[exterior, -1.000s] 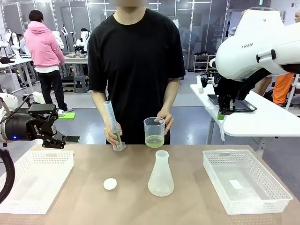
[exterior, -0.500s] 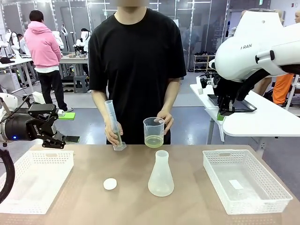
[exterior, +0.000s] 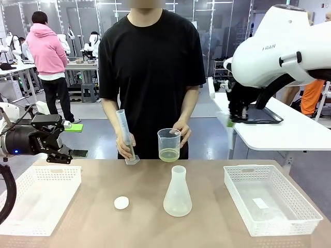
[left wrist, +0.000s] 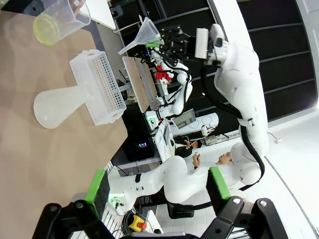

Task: Prepare the solutions needed for the experiment.
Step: Pick up the Plastic Funnel and insert it into the Big flask.

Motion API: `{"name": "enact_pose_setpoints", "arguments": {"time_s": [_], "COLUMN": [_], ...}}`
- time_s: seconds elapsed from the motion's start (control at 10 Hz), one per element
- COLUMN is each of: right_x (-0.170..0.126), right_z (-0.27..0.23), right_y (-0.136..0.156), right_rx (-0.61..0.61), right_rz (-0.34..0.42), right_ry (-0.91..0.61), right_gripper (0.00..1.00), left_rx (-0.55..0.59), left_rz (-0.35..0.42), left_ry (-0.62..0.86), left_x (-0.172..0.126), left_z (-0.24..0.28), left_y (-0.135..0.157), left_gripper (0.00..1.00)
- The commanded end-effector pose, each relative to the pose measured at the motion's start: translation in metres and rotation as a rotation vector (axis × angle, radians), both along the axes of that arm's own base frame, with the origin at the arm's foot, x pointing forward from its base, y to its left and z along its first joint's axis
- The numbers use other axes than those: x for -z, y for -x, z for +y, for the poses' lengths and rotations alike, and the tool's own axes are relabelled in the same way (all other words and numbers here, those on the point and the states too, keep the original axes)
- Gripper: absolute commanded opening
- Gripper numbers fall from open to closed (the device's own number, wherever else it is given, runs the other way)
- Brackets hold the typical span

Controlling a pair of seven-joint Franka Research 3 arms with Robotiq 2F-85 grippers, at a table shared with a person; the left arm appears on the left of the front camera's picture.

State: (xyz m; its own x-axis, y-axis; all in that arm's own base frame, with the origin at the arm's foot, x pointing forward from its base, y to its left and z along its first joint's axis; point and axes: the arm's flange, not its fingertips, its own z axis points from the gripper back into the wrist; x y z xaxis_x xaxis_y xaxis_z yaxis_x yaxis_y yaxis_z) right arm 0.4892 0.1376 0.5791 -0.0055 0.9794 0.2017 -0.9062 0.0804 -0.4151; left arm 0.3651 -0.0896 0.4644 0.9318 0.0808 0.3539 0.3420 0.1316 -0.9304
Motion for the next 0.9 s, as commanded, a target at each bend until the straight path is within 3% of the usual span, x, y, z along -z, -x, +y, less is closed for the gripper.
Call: {"name": "enact_pose_setpoints", "arguments": {"time_s": [0.0, 0.4, 0.8], "right_x": [-0.007, -0.026, -0.009], "right_z": [0.005, 0.028, 0.045], "right_y": [0.029, 0.083, 0.108], "right_rx": [-0.123, -0.335, -0.427], "right_rz": [-0.079, -0.117, -0.161], "right_ry": [-0.161, -0.212, -0.244], "right_gripper": [0.07, 0.07, 0.07], "left_rx": [0.009, 0.009, 0.009], "left_rz": [0.004, 0.004, 0.004], "left_ry": [0.008, 0.008, 0.008], "left_x": [-0.002, -0.002, -0.002], "left_z": [0.000, 0.000, 0.000], "left_y": [0.001, 0.001, 0.001], "left_gripper": [1.00, 1.00, 1.00]}}
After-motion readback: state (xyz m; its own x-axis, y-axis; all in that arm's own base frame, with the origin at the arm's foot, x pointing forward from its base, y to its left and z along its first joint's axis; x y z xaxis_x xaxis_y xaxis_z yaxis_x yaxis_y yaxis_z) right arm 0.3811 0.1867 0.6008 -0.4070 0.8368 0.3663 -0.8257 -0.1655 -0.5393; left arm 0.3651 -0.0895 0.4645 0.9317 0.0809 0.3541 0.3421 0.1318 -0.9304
